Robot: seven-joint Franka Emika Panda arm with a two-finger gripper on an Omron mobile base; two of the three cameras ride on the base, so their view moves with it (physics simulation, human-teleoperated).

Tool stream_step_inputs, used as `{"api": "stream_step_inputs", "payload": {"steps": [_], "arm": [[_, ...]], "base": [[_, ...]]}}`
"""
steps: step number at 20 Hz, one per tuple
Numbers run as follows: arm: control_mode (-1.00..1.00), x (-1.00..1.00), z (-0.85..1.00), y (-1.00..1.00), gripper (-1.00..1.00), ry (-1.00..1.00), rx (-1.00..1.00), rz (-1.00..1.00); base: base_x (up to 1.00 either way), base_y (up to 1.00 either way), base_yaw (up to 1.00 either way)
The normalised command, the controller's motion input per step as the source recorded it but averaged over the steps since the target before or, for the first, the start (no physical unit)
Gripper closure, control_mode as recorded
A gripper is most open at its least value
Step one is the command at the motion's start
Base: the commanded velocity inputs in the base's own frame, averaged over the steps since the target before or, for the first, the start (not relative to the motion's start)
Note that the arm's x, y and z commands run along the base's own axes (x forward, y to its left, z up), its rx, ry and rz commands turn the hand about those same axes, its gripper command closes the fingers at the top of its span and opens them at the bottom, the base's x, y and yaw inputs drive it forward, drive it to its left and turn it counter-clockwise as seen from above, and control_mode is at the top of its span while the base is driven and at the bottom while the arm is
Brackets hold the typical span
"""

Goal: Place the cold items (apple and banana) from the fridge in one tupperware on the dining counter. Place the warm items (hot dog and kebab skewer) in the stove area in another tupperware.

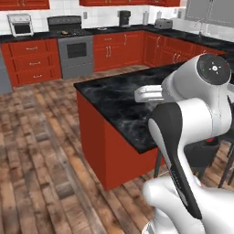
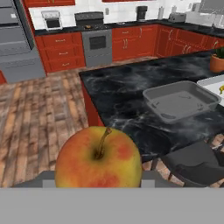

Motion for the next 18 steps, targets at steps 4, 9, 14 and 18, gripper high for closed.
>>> {"api": "stream_step_inputs", "payload": {"steps": [4, 9, 14, 18], "arm": [[1.00, 0.00, 0.00, 0.00, 1.00, 0.00, 0.00, 0.00], [1.00, 0.00, 0.00, 0.00, 1.00, 0.00, 0.00, 0.00], [1.00, 0.00, 0.00, 0.00, 1.00, 0.00, 0.00, 0.00], [1.00, 0.00, 0.00, 0.00, 1.00, 0.00, 0.00, 0.00]], "base": [[0.00, -1.00, -0.01], [0.16, -1.00, 0.00], [0.32, -1.00, 0.03], [0.45, -1.00, 0.04]]}}
